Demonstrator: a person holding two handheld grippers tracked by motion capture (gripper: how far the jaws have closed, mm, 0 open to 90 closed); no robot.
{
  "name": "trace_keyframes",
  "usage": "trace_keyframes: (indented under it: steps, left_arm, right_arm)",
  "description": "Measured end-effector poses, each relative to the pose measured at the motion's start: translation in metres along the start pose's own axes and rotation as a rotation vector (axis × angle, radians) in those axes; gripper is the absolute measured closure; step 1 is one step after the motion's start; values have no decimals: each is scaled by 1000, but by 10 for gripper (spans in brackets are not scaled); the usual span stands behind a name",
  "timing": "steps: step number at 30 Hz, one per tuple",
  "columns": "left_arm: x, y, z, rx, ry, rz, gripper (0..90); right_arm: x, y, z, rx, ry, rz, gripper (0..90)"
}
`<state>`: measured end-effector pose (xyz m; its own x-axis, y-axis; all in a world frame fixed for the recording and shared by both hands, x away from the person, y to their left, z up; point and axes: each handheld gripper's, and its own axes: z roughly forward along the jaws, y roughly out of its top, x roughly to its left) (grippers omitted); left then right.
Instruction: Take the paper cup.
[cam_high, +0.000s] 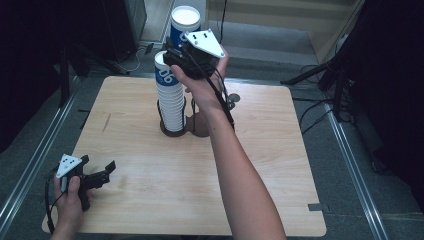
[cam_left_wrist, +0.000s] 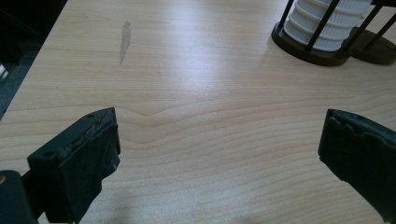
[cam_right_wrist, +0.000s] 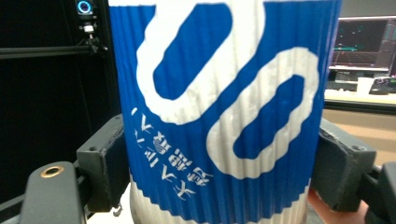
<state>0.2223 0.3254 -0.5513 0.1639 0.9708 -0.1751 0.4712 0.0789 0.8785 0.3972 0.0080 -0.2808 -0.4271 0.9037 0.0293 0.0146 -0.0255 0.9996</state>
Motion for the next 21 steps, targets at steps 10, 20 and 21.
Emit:
trace_keyframes:
  steps: [10, 20, 21]
  left_arm:
    - [-2, 0, 0, -5, 2, 8, 0]
    - [-2, 0, 1, -4, -2, 16, 0]
    - [-2, 0, 1, -4, -2, 16, 0]
  right_arm:
    - [-24, -7, -13, 3, -34, 9, 184]
    - [-39, -16, -29, 1, -50, -3, 184]
    - [-41, -17, -31, 1, -51, -2, 184]
